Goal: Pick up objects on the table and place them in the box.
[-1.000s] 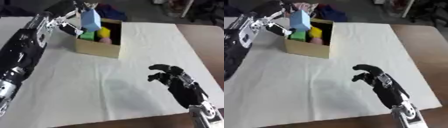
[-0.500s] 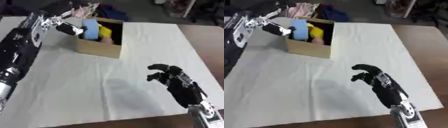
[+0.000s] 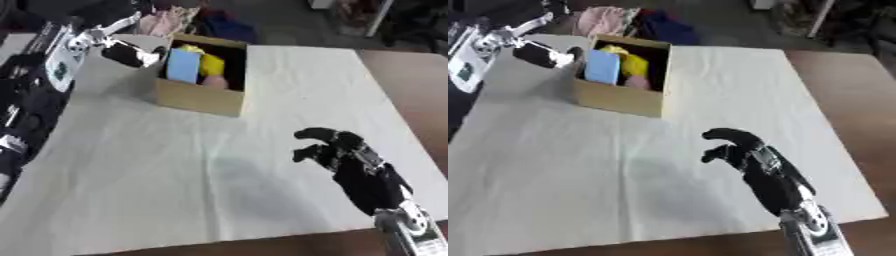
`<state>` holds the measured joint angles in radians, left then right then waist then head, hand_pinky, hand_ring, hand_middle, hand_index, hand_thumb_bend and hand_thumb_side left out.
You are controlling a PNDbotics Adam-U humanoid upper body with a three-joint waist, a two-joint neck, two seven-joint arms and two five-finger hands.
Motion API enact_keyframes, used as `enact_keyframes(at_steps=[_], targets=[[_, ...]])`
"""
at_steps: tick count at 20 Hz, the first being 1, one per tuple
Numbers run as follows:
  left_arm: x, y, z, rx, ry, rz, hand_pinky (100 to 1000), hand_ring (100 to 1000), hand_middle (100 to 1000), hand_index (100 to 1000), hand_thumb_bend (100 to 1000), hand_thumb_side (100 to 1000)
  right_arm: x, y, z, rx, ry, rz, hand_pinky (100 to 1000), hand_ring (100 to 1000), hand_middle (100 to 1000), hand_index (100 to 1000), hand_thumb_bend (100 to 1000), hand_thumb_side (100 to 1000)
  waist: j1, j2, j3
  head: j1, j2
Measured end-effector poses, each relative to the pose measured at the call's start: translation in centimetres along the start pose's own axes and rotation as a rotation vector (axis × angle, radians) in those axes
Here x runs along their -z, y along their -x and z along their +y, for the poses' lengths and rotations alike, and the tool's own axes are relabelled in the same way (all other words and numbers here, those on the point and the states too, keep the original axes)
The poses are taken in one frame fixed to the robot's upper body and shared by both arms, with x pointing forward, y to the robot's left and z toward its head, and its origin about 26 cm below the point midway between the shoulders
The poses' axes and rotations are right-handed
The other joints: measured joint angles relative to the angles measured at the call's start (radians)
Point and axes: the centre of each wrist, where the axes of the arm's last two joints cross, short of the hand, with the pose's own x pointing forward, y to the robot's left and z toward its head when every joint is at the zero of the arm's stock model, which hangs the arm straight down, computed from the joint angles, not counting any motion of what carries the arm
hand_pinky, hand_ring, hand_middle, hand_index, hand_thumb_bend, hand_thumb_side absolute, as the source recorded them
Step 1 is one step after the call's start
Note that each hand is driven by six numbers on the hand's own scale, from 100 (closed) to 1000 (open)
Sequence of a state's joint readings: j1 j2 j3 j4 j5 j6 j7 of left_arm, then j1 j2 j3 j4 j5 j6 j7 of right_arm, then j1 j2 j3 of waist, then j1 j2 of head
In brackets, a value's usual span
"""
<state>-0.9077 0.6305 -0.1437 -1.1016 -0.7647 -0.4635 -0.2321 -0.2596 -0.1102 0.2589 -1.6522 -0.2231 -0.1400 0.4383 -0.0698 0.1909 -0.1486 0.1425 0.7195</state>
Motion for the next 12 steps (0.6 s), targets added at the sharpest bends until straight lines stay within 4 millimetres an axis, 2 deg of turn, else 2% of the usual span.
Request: enact_keyframes(at_steps=[4, 7, 9, 10, 12], targets=[[-4.2, -0.7, 2.1, -0.124, -0.154, -0.056, 770, 751, 831, 914, 100, 310, -0.1, 0.0, -0.2, -0.006, 0.014, -0.001, 841, 661, 802, 828, 100, 954, 0.0, 0.0, 0.02, -0.014, -0.001], [-7.8, -2.3, 3.2, -0.273, -0.282, -0.091, 744, 725, 796, 889, 100, 347, -0.3, -0.1, -0.5, -0.013, 0.024, 0.0, 840, 660, 802, 831, 100, 952, 0.0, -0.001, 0.039, -0.023, -0.004], [-9.9, -3.6, 3.4, -0.376, -0.351, -0.106, 718, 703, 771, 869, 100, 460, -0.4, -0.1, -0.6, -0.017, 0.033, -0.001, 840, 660, 801, 834, 100, 952, 0.0, -0.003, 0.049, -0.03, -0.004], [-10.9, -4.3, 3.2, -0.43, -0.378, -0.111, 718, 703, 771, 869, 100, 460, -0.4, -0.1, -0.7, -0.018, 0.037, 0.0, 840, 660, 801, 834, 100, 952, 0.0, -0.004, 0.056, -0.033, -0.004], [-12.6, -5.4, 2.7, -0.521, -0.416, -0.11, 704, 692, 759, 860, 100, 539, -0.5, -0.2, -0.8, -0.021, 0.047, 0.0, 840, 659, 801, 839, 100, 949, 0.0, -0.008, 0.069, -0.041, -0.001]])
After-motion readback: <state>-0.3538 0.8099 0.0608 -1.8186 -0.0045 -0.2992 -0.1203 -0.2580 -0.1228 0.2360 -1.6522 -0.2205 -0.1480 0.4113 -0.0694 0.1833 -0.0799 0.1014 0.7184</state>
